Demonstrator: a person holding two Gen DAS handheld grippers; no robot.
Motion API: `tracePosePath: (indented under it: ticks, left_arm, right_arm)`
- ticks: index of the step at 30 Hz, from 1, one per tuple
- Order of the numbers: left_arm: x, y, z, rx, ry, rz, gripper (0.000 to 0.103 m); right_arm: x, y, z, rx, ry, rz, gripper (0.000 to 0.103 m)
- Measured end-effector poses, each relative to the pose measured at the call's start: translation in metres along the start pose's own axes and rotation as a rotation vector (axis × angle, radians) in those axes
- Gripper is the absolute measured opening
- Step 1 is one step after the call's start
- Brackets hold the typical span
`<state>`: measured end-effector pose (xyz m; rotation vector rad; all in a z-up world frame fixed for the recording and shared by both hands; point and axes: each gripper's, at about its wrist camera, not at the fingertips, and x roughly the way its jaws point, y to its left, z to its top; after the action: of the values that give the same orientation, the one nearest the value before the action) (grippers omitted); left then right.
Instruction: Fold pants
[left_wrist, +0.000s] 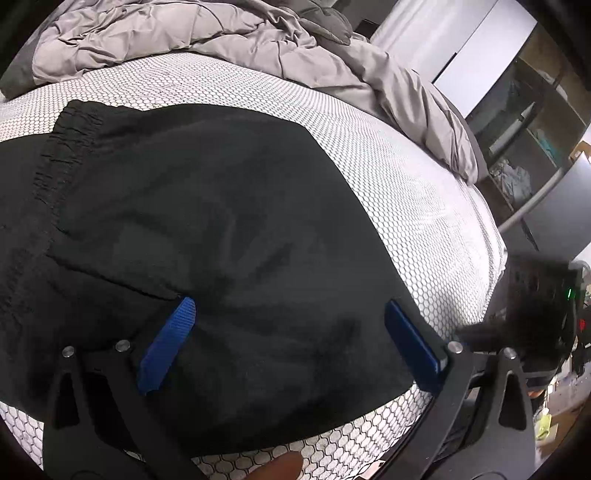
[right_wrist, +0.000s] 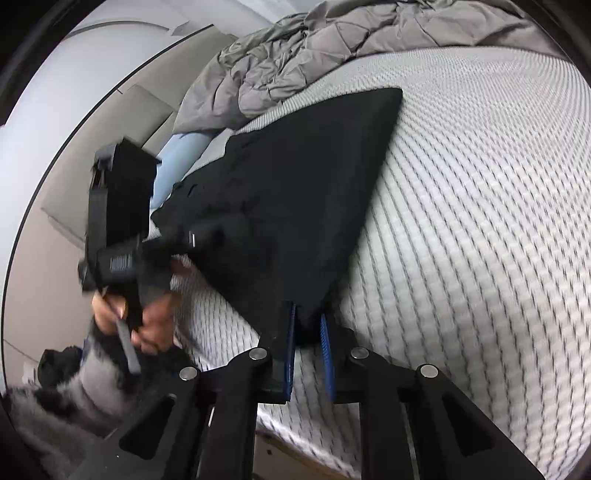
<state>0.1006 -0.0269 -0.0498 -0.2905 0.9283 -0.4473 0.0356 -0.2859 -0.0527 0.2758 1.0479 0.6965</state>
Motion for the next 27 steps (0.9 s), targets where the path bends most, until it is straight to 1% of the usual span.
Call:
tracePosePath:
  ticks: [2,3,4,5,7,8,9,11,12,13,14,15,17,18,19,20,21,22,23,24,26,27]
  left_arm:
    - [0.001,0.0,0.001,-0.015,-0.011,0.011,0.101]
    - [0.003,0.0,0.005,-0.019,-0.013,0.017,0.102]
    - [0.002,-0.002,0.004,-0.017,-0.018,0.026,0.102]
    - [0.006,-0.002,0.005,-0.01,-0.022,0.027,0.102]
    - [0.007,-0.011,0.004,0.016,-0.022,0.017,0.102]
    - [0.008,-0.015,0.003,0.034,-0.021,0.02,0.102]
    - [0.009,-0.019,0.002,0.049,-0.023,0.033,0.102]
    - [0.009,-0.024,0.0,0.065,-0.025,0.053,0.102]
    - [0.007,-0.026,-0.001,0.072,-0.026,0.044,0.102]
    - [0.004,-0.029,-0.003,0.088,-0.033,0.019,0.102]
    - [0.002,-0.034,-0.003,0.106,-0.043,0.003,0.102]
    - [-0.004,-0.038,-0.005,0.135,-0.062,-0.011,0.102]
    - [-0.015,-0.048,-0.012,0.205,-0.091,-0.016,0.102]
    - [-0.017,-0.053,-0.015,0.234,-0.096,-0.014,0.102]
    - [-0.015,-0.057,-0.02,0.257,-0.092,-0.006,0.102]
    - [-0.01,-0.06,-0.023,0.271,-0.074,0.012,0.102]
    - [0.0,-0.063,-0.027,0.281,-0.04,0.039,0.102]
    - [0.007,-0.064,-0.031,0.284,-0.015,0.059,0.102]
    - [0.017,-0.065,-0.035,0.292,0.014,0.097,0.102]
    - [0.027,-0.068,-0.041,0.319,0.035,0.158,0.102]
    - [0.034,-0.077,-0.048,0.384,0.029,0.234,0.102]
    - [0.035,-0.079,-0.05,0.396,0.022,0.251,0.102]
  right_arm:
    - [0.001,-0.002,-0.011,-0.013,0.045,0.004,0.01]
    - [-0.001,-0.002,-0.015,-0.022,0.053,0.002,0.01]
    - [-0.008,-0.002,-0.016,-0.021,0.03,0.003,0.011]
    - [-0.016,-0.003,-0.015,-0.016,0.002,0.008,0.014]
    - [-0.038,-0.008,-0.013,0.021,-0.093,0.028,0.031]
    - [-0.037,-0.011,-0.004,0.039,-0.117,0.039,0.046]
    - [-0.04,-0.015,0.0,0.068,-0.151,0.053,0.049]
    - [-0.031,-0.018,0.01,0.093,-0.152,0.059,0.049]
    - [-0.023,-0.02,0.013,0.106,-0.135,0.059,0.049]
    - [-0.011,-0.02,0.014,0.119,-0.1,0.062,0.049]
    - [-0.003,-0.02,0.015,0.113,-0.07,0.062,0.04]
    - [0.005,-0.016,0.015,0.09,-0.022,0.061,0.031]
    - [0.004,-0.013,0.014,0.066,0.012,0.082,0.031]
    - [-0.002,-0.012,0.014,0.063,0.012,0.096,0.032]
    - [-0.008,-0.014,0.015,0.072,-0.013,0.09,0.033]
    - [-0.014,-0.017,0.016,0.087,-0.045,0.077,0.038]
    - [-0.017,-0.021,0.019,0.113,-0.075,0.059,0.045]
    - [-0.017,-0.024,0.021,0.129,-0.086,0.055,0.046]
    - [-0.013,-0.025,0.024,0.141,-0.086,0.056,0.046]
    - [-0.007,-0.025,0.027,0.147,-0.071,0.06,0.046]
    - [0.01,-0.021,0.033,0.133,-0.024,0.04,0.046]
    - [0.021,-0.016,0.039,0.115,-0.011,0.024,0.046]
